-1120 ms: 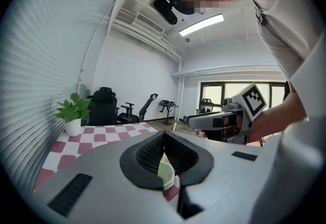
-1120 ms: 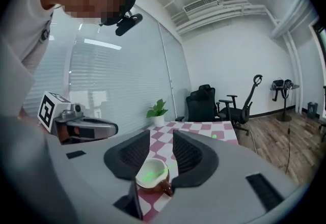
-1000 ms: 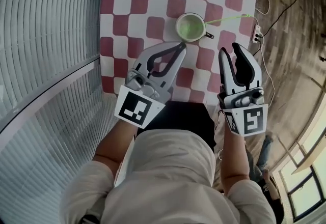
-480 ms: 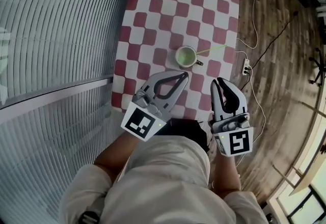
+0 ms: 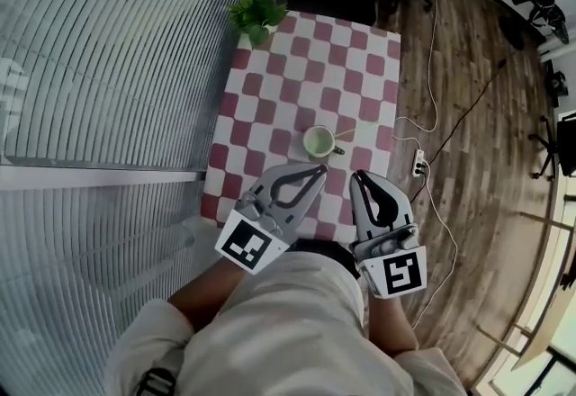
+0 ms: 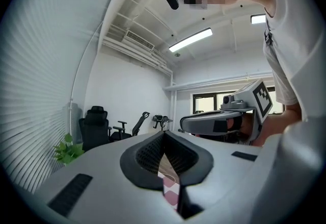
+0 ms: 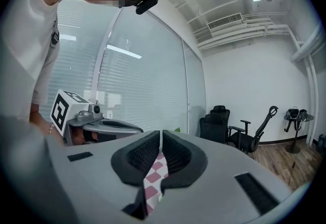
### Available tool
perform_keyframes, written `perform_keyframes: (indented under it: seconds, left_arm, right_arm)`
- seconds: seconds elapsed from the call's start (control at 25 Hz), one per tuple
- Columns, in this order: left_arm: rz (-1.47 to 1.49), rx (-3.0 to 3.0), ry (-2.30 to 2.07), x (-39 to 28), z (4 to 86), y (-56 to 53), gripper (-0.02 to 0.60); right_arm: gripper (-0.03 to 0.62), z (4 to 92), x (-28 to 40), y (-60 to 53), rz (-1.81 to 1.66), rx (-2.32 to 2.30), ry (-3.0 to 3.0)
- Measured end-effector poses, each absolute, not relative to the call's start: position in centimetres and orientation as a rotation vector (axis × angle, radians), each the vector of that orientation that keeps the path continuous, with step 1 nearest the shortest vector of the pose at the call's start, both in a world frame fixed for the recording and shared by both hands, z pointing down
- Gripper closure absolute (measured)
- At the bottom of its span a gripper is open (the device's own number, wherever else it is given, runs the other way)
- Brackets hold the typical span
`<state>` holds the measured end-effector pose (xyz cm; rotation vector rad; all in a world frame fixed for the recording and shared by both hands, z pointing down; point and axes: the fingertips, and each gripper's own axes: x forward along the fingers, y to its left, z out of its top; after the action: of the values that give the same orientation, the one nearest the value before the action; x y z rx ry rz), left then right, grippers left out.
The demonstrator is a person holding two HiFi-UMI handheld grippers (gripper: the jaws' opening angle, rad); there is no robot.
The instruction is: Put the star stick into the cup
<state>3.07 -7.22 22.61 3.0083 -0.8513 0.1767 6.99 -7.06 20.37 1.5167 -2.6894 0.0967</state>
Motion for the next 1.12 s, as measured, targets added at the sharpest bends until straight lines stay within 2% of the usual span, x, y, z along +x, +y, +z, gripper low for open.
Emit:
perform_keyframes:
  seconds: [0.68, 1.12]
  left_arm:
    - [0.002, 3.042, -0.88, 2.7, 16.2, -3.7, 0.549]
    - [-0.019, 3.053, -0.894, 2.6, 15.0, -3.4, 0.549]
  right_arm:
    - [0.563, 14.8, 5.0, -3.4, 0.03, 1.507, -2.738]
    - [0.563, 13.4, 5.3, -3.3, -0.024, 1.523, -2.722]
